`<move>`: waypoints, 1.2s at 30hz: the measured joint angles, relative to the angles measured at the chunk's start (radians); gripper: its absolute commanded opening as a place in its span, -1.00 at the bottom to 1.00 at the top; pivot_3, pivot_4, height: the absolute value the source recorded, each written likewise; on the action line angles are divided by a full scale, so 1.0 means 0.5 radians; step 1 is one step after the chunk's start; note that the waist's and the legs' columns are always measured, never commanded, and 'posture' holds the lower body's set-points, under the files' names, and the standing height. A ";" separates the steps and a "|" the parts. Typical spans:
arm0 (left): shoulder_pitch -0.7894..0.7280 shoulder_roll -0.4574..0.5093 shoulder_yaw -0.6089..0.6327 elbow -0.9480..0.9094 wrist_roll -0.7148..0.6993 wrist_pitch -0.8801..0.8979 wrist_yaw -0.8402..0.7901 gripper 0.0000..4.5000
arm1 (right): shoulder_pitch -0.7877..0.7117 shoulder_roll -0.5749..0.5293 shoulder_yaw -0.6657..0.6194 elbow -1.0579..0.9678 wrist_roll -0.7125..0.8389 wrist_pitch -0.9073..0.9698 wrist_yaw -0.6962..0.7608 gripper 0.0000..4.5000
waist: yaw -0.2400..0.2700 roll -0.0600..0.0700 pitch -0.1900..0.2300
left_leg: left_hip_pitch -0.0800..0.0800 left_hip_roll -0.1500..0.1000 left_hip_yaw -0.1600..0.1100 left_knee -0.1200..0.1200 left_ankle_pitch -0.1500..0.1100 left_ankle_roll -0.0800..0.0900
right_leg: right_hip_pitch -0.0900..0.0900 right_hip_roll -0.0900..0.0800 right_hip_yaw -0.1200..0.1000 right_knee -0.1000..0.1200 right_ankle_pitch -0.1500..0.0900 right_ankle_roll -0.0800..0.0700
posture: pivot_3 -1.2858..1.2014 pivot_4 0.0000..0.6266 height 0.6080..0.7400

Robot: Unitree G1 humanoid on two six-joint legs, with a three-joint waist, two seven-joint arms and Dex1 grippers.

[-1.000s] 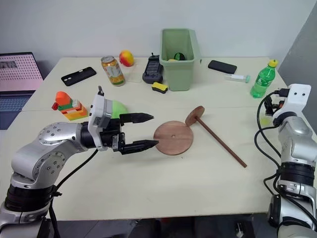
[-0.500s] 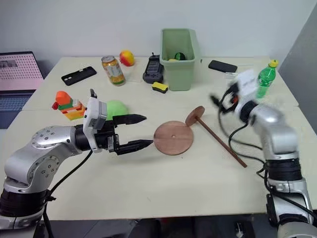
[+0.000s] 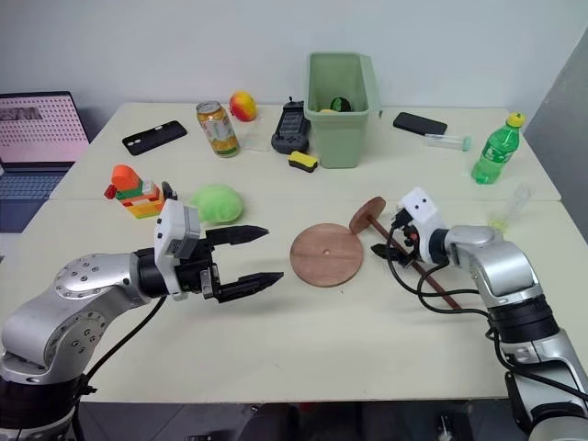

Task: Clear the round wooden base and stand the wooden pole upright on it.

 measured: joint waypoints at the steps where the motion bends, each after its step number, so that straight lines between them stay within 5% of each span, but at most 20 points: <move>1: 0.004 0.000 0.000 -0.009 -0.002 0.000 0.008 1.00 | 0.000 0.004 0.012 0.010 -0.006 0.001 0.011 0.91 | 0.001 0.000 0.000 | 0.000 0.000 0.000 0.000 0.000 0.000 | 0.000 0.000 0.000 0.000 0.000 0.000 | 0.03 -0.52 1.00; 6: 0.015 0.000 0.009 -0.015 -0.011 0.000 0.038 1.00 | 0.004 0.021 0.011 0.052 -0.016 0.001 0.034 0.53 | 0.001 0.000 0.000 | 0.000 0.000 0.000 0.000 0.000 0.000 | 0.000 0.000 0.000 0.000 0.000 0.000 | 0.03 -0.52 1.00; 18: 0.028 0.000 0.028 -0.022 -0.015 -0.013 0.043 1.00 | 0.001 0.043 -0.074 0.177 -0.039 -0.046 0.027 -0.85 | -0.001 0.000 0.000 | 0.000 0.000 0.000 0.000 0.000 0.000 | 0.000 0.000 0.000 0.000 0.000 0.000 | 0.03 -0.52 1.00; 24: 0.080 0.002 0.050 -0.025 -0.017 -0.015 0.036 1.00 | -0.122 0.184 -0.307 0.191 0.086 -0.034 -0.001 -0.88 | -0.008 0.000 0.000 | 0.000 0.001 0.000 0.000 0.001 -0.001 | 0.000 0.000 0.000 0.001 0.000 0.000 | 0.03 -0.52 1.00; 29: 0.229 0.033 0.171 -0.097 -0.046 -0.009 0.037 1.00 | -0.309 0.636 -0.593 0.004 0.284 -0.239 -0.240 -0.88 | -0.038 0.000 0.000 | 0.000 0.004 -0.003 -0.003 0.001 -0.003 | -0.002 0.001 -0.002 0.002 0.000 0.000 | 0.03 -0.52 1.00; 36: 0.672 -0.134 0.359 -0.348 -0.285 0.041 0.206 1.00 | -0.183 1.191 -0.284 0.023 -0.072 -1.208 -0.510 -0.88 | -0.045 -0.001 -0.001 | -0.002 0.002 -0.005 -0.003 0.002 -0.004 | -0.002 -0.006 0.000 0.001 0.000 0.000 | 0.03 -0.52 1.00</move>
